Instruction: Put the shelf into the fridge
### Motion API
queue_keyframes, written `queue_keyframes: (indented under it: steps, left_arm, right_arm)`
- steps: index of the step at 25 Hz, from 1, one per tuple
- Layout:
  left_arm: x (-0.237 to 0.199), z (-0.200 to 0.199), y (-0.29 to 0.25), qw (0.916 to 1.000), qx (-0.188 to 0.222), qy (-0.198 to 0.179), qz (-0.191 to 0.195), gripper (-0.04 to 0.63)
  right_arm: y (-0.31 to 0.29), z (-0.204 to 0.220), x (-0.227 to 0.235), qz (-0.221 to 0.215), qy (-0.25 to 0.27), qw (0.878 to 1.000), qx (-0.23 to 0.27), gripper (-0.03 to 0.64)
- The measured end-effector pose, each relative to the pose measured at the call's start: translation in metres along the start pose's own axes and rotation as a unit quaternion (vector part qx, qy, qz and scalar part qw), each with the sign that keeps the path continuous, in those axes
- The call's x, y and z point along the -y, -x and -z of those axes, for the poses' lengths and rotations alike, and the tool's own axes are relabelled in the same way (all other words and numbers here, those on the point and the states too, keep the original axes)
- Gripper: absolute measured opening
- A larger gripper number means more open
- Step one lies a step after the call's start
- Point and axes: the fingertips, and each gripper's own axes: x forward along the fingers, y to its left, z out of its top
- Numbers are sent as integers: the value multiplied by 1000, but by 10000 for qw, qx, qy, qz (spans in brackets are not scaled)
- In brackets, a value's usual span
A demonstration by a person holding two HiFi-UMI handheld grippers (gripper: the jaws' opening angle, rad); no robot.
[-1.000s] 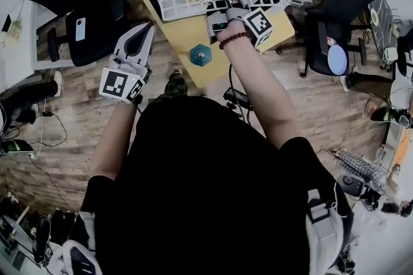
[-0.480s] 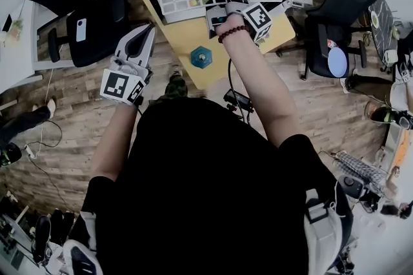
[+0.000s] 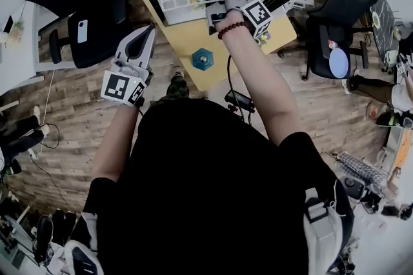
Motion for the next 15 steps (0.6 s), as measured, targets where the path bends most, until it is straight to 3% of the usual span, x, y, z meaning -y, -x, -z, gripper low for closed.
queue_keyframes:
  steps: [15]
  left_arm:
    - [-14,-2,-2,10000,43,35,-71,18]
  right_arm:
    - [-26,-3,1,-119,44,9999,-1,41]
